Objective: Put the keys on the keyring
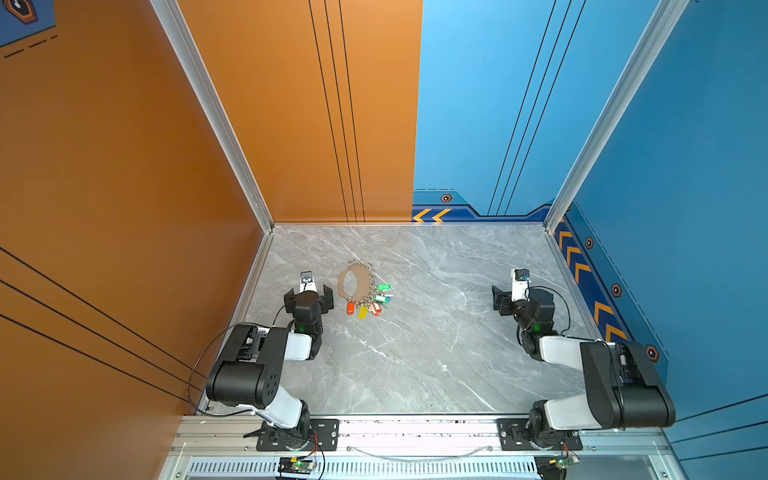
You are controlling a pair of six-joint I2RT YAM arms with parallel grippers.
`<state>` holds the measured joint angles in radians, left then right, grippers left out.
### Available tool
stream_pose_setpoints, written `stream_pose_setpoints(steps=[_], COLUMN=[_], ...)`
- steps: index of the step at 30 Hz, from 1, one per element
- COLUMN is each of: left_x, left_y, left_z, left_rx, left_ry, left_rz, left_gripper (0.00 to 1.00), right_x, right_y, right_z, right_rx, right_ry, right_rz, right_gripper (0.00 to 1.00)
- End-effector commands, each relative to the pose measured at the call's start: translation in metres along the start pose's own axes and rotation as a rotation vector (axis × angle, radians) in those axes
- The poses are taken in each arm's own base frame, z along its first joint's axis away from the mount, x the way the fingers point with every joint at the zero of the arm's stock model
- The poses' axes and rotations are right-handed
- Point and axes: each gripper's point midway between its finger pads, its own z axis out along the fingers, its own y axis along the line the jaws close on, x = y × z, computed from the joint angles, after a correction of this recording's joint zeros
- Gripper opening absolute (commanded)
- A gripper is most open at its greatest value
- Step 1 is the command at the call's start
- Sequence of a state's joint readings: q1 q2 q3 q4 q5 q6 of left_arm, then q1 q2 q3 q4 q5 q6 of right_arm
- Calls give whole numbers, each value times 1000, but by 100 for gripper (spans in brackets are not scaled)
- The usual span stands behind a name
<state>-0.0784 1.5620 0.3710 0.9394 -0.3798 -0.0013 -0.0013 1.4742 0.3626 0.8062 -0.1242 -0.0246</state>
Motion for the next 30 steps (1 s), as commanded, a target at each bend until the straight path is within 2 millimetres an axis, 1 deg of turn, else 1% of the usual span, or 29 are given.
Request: stream_pose_setpoints(steps=[1,2,3,5,6,7,8,11,13,14,21,26,28,30], left_x=[0,0,-1,0,0,0,0,0,0,0,0,0,0,0], left_y=[0,0,-1,-1,-1,-1,-1,-1,-1,-1,-1,-1,-1,-1], left_z=[-1,0,-1,-1,-1,0,-1,-1,-1,-1,-1,-1,-1,-1], left_rx=[12,12,13,14,13,13,13,13,14,14,14,14,13,12], left_ry=[-11,-11,-11,-10,-10,-11,-11,-11,-11,-10,-10,-11,-11,-10], left_rz=[-21,-21,-21,-21,-20,-20,-20,-21,-20,-19,-18,-18,-18,-19], left_gripper=[98,98,98,98,98,98,98,98,98,98,98,98,98,98], right_x=[-7,-7,-2,-6,-4,-1,-4,-3,-5,-4,-5,-4,-4,-4], right_y=[-6,-12,-17,-19,-28,-32,-33,-42,-47,-48,-43,-45,-46,-49], right_z=[6,5,6,7,7,6,5,-4,-5,-4,-3,-1,-3,-10], right_rx=[-6,17,54,101,155,185,203,316,359,366,351,330,343,386], right_ry=[-88,-68,-33,-60,-33,-28,-52,-70,-82,-62,-68,-63,-69,-94], right_rz=[66,81,82,79,87,93,96,82,89,92,74,91,90,91], right_gripper=[80,90,100,100,100,100,100,100,100,100,100,100,100,100])
